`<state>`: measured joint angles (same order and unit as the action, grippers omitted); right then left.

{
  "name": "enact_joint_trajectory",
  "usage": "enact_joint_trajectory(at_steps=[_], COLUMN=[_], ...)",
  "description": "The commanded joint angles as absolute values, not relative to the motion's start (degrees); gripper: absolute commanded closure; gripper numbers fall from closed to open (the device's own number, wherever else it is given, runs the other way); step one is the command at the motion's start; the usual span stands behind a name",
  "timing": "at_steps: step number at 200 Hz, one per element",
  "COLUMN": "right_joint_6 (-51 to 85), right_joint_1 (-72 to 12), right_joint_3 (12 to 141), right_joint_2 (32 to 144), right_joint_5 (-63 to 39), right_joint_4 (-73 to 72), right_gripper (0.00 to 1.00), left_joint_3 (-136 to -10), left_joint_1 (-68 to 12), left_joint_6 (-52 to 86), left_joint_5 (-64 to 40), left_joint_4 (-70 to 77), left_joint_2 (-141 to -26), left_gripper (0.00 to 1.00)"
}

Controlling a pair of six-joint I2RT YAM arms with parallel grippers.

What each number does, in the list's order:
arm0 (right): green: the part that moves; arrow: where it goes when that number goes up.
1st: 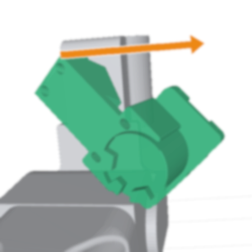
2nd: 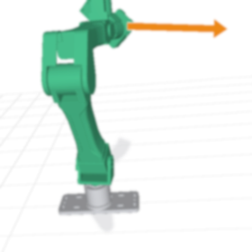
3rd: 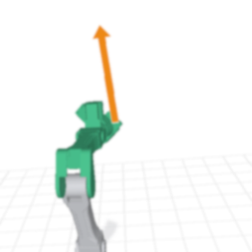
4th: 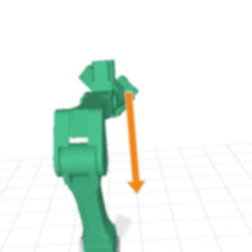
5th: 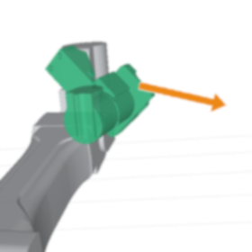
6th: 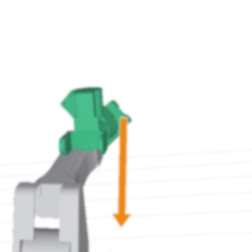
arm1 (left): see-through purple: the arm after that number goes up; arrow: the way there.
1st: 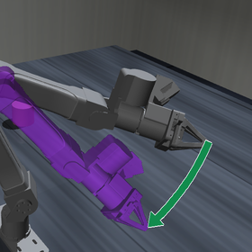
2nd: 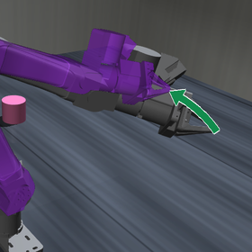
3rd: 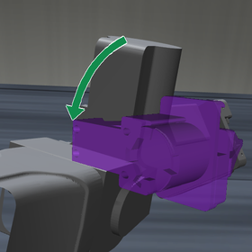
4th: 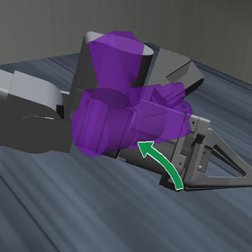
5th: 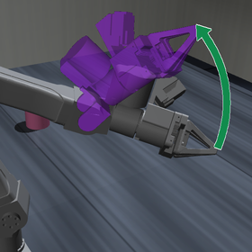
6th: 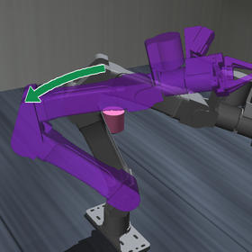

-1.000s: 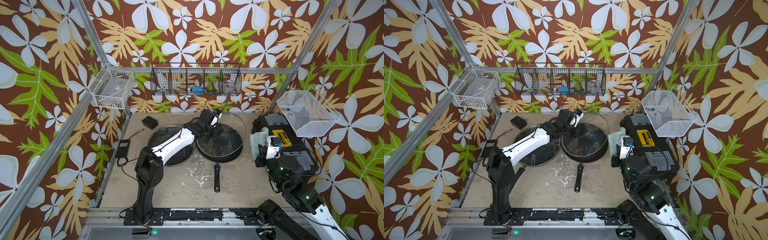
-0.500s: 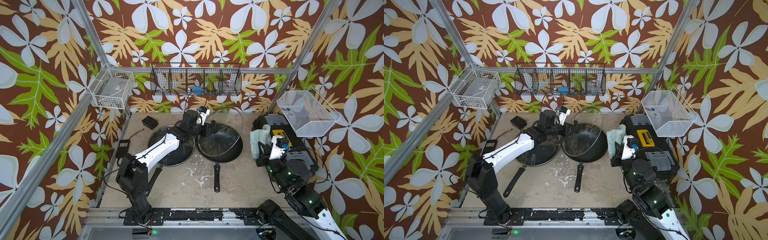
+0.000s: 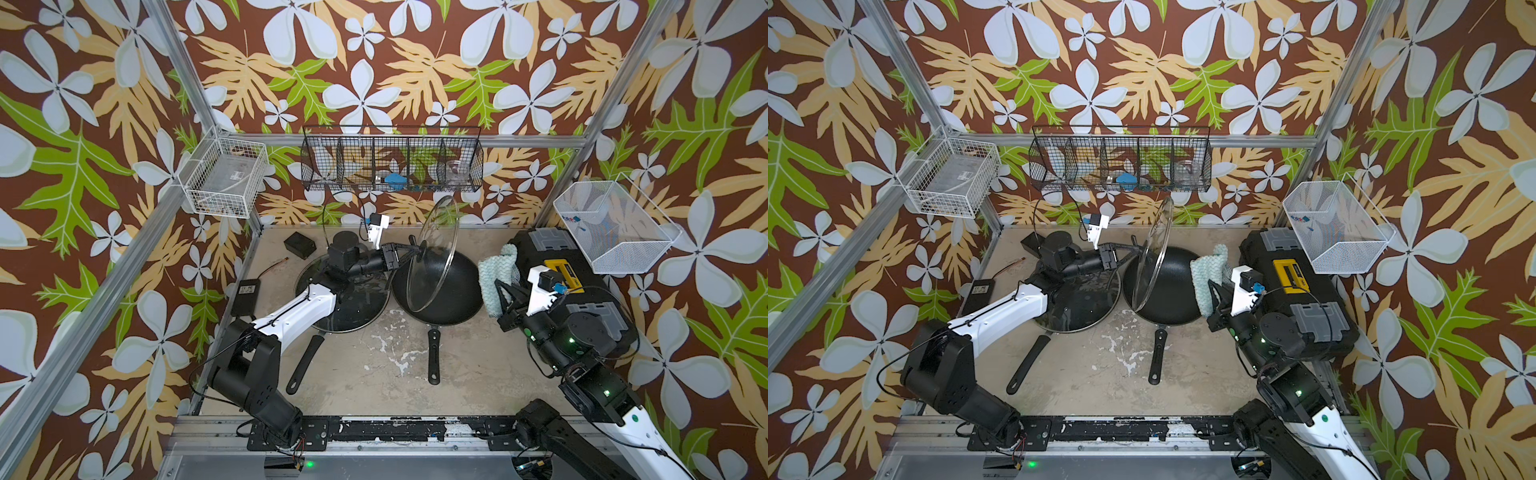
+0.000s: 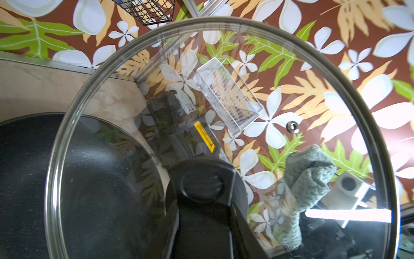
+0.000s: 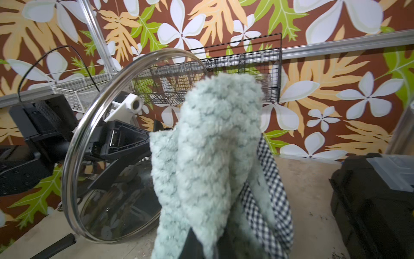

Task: Wipe the pot lid with a cloth
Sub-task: Pick up the pot lid from the cooking pot, then wipe the pot lid.

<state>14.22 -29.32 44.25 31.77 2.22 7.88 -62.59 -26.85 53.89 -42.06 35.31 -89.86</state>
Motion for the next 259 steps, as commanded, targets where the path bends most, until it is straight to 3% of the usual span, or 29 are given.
enact_joint_trajectory(at_steps=[1, 56, 132, 212, 259], right_joint_6=[16.9, 21.7, 27.9, 21.4, 19.3], right_joint_1=[-29.4, -29.4, -29.7, -41.5, -42.0], right_joint_3=[44.2, 43.9, 44.3, 52.1, 56.7], right_joint_2=[33.6, 39.4, 45.4, 54.4, 58.5], right_joint_5=[-5.5, -18.4, -28.0, -24.8, -21.4], right_joint_4=[1.0, -10.7, -26.1, -27.6, -27.7], right_gripper=[1.00, 1.00, 1.00, 1.00, 1.00], left_joint_3=[-61.1, -55.7, -55.4, -56.0, -55.6], left_joint_1=[-26.1, -25.3, -25.1, -25.1, -25.1], left_joint_6=[63.5, 76.9, 97.3, 102.8, 103.1], left_joint_5=[-46.4, -48.9, -47.8, -46.2, -46.6], left_joint_4=[55.5, 72.5, 96.8, 103.1, 103.8], left_joint_2=[-87.8, -86.7, -92.4, -95.7, -95.6], left_gripper=[1.00, 1.00, 1.00, 1.00, 1.00])
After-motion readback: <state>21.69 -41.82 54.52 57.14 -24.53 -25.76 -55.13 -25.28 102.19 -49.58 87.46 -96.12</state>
